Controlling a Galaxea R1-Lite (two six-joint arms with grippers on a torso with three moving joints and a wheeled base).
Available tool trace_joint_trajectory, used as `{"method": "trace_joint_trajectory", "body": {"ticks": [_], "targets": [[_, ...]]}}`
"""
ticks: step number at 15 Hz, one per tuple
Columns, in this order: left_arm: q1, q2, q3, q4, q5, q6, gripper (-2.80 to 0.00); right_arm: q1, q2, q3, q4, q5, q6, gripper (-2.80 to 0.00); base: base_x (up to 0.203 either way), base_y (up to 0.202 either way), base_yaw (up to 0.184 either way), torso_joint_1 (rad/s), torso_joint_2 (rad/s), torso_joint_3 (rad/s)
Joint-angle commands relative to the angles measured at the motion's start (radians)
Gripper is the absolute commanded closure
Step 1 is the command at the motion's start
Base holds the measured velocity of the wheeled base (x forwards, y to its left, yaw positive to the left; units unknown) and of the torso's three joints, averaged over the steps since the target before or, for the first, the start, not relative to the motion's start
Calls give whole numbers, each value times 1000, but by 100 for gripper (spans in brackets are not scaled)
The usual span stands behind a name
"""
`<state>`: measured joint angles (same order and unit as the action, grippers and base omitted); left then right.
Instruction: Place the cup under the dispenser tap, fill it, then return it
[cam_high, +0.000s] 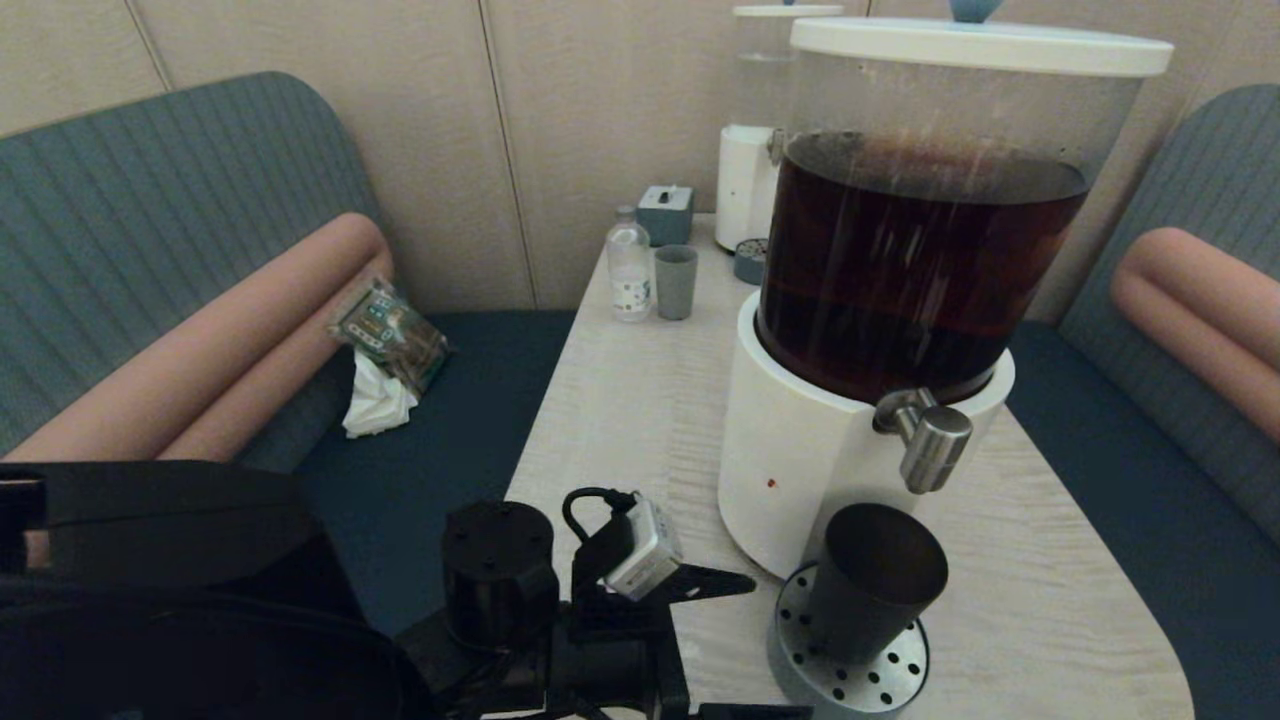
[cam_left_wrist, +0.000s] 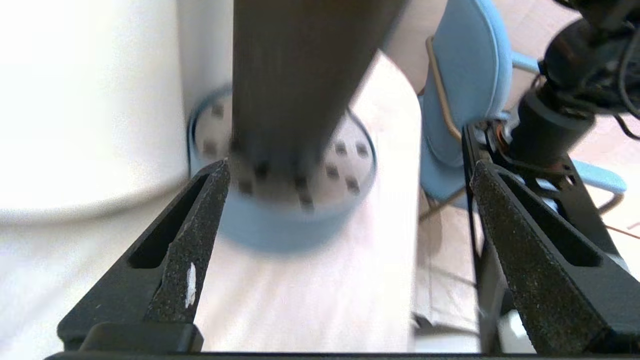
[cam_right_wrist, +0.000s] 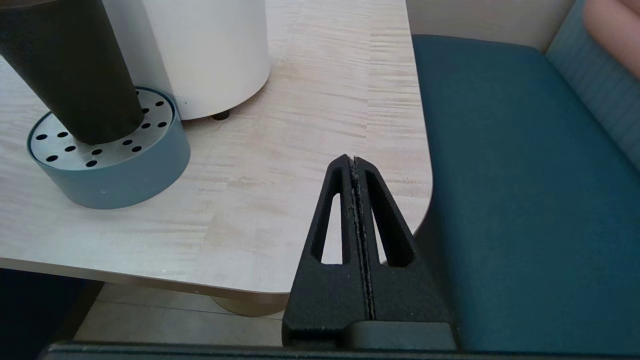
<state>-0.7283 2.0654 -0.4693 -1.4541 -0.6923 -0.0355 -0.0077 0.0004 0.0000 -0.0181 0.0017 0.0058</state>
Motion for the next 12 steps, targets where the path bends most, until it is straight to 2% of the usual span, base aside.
{"method": "trace_joint_trajectory", "body": {"ticks": [1,4,6,9,12], "targets": [[23,-74,72,-8,-4,-1,-280,0,-2,6,0,0,0,0,0,0,0,0,0,0],[103,-187,145,-1,0,-8,-280,0,-3,6,0,0,0,0,0,0,0,0,0,0],[181,-274,167,4,42,-29,-280,0,-3,6,0,0,0,0,0,0,0,0,0,0],[292,-372,179,11,183,-120,-280,0,-3,6,0,0,0,0,0,0,0,0,0,0],[357,-481,177,31,332,-162,-280,0,-2,6,0,0,0,0,0,0,0,0,0,0]]}}
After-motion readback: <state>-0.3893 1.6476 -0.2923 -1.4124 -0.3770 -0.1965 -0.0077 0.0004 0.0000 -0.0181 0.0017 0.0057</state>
